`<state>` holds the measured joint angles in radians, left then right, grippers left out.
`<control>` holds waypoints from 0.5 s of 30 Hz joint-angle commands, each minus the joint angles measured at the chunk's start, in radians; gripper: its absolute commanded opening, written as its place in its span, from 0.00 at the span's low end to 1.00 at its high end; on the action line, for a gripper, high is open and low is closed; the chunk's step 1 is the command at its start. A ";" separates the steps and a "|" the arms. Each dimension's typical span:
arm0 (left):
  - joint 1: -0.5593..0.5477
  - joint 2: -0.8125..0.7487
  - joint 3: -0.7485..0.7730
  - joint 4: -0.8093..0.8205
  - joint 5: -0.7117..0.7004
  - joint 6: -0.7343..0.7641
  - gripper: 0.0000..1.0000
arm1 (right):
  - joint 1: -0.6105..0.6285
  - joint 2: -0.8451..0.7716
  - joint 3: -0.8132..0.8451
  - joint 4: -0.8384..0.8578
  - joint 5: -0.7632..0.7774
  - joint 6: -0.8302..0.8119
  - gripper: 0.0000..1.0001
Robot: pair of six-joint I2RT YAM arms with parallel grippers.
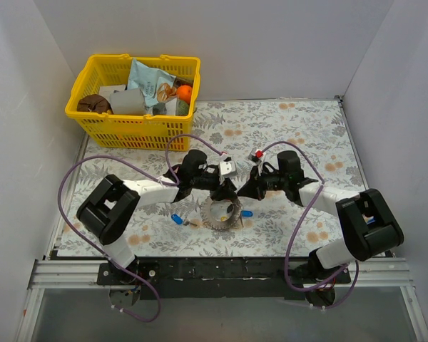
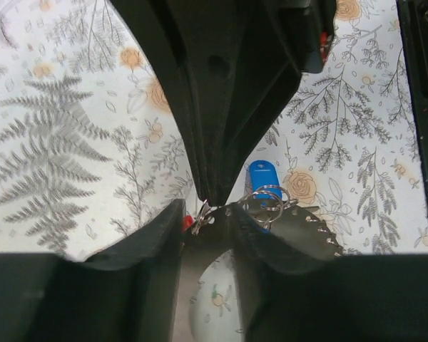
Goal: Put the keys on the keyring
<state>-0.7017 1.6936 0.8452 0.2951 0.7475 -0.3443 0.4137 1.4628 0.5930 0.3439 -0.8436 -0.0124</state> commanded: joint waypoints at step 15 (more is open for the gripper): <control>0.105 -0.235 -0.245 0.482 0.179 -0.282 0.64 | -0.001 -0.222 -0.173 0.444 -0.081 0.038 0.01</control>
<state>-0.6239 1.5032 0.6563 0.5808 0.8169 -0.5507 0.4137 1.2739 0.4591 0.5812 -0.8719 -0.0055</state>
